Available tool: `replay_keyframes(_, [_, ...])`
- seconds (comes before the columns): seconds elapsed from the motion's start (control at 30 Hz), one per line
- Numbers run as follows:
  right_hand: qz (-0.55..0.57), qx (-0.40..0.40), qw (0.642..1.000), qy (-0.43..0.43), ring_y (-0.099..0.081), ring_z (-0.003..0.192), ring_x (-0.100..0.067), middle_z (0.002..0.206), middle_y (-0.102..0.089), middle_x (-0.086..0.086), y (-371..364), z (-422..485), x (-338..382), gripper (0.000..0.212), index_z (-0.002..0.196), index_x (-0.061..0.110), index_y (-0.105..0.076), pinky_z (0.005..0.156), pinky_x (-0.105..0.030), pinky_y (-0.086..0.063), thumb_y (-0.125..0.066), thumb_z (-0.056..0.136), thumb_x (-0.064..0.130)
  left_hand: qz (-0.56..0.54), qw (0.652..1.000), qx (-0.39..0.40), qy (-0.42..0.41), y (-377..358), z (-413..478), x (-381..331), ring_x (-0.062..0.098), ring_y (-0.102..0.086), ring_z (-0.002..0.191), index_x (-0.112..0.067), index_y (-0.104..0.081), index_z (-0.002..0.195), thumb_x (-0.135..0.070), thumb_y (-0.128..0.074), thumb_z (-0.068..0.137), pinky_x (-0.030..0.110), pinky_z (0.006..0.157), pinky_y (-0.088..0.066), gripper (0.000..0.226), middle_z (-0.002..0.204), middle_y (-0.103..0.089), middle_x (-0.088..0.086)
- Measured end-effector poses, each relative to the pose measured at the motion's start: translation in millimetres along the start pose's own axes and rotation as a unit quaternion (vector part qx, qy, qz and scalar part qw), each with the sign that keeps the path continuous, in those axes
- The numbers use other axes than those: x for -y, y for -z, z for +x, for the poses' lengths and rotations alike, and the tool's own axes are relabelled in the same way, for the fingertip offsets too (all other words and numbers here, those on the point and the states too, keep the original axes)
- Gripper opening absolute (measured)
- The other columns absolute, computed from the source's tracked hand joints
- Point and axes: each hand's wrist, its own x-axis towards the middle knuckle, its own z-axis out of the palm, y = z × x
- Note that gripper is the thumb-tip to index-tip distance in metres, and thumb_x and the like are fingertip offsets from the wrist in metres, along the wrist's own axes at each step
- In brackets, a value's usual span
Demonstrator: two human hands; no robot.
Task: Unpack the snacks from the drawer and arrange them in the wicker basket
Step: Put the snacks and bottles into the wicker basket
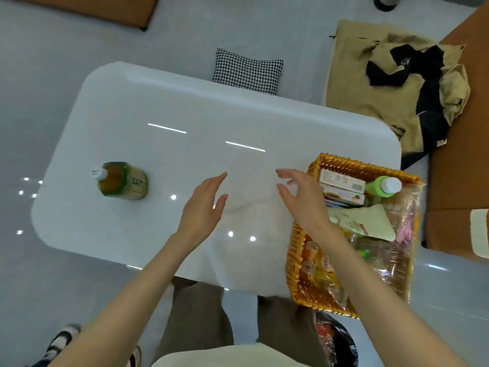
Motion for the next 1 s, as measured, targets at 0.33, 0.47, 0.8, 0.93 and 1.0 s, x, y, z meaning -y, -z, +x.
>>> replay_keyframes(0.33, [0.044,0.087,0.995,-0.01,-0.054,0.099,-0.005,0.122,-0.061,0.013,-183,-6,150,0.031,0.126,0.025,-0.059,0.083,-0.012,-0.04,-0.054,0.096,0.019,-0.024,0.981,-0.157,0.111,161,-48,177,0.013,-0.054,0.091,-0.019,-0.055,0.116,-0.022,-0.063,0.091,0.029,0.072,-0.049,0.027,0.107,-0.051,-0.007])
replay_keyframes(0.47, [0.032,0.124,0.991,0.024,-0.054,0.1,-0.006,0.127,-0.058,0.008,-237,19,207,0.033,0.129,0.025,-0.057,0.081,-0.009,-0.037,-0.054,0.097,0.019,-0.043,0.971,-0.085,0.221,185,-42,238,0.015,-0.054,0.097,-0.016,-0.049,0.125,-0.029,-0.068,0.088,0.026,0.075,-0.044,0.044,0.115,-0.052,0.001])
replay_keyframes(0.8, [-0.169,0.309,0.916,0.192,-0.052,0.112,-0.026,0.133,-0.045,-0.008,-336,91,271,0.042,0.135,0.021,-0.051,0.095,-0.033,-0.047,-0.057,0.094,0.014,-0.167,0.944,0.021,0.282,164,-16,297,0.025,-0.049,0.124,-0.013,-0.035,0.144,-0.024,-0.074,0.083,0.025,0.092,-0.039,0.073,0.142,-0.046,0.007])
replay_keyframes(0.93, [-0.273,0.313,0.871,0.263,-0.055,0.105,-0.027,0.131,-0.046,-0.009,-359,104,269,0.045,0.137,0.014,-0.043,0.078,-0.029,-0.047,-0.058,0.095,0.017,-0.196,0.935,0.014,0.295,153,-7,312,0.025,-0.047,0.126,-0.015,-0.031,0.146,-0.025,-0.078,0.079,0.026,0.094,-0.039,0.082,0.144,-0.043,0.007])
replay_keyframes(1.0, [-0.282,0.322,0.861,0.276,-0.056,0.102,-0.026,0.131,-0.048,-0.009,-362,106,265,0.045,0.136,0.013,-0.041,0.073,-0.026,-0.042,-0.059,0.095,0.018,-0.196,0.934,0.014,0.3,150,-5,316,0.024,-0.045,0.129,-0.016,-0.029,0.147,-0.026,-0.08,0.077,0.025,0.096,-0.038,0.086,0.147,-0.04,0.006])
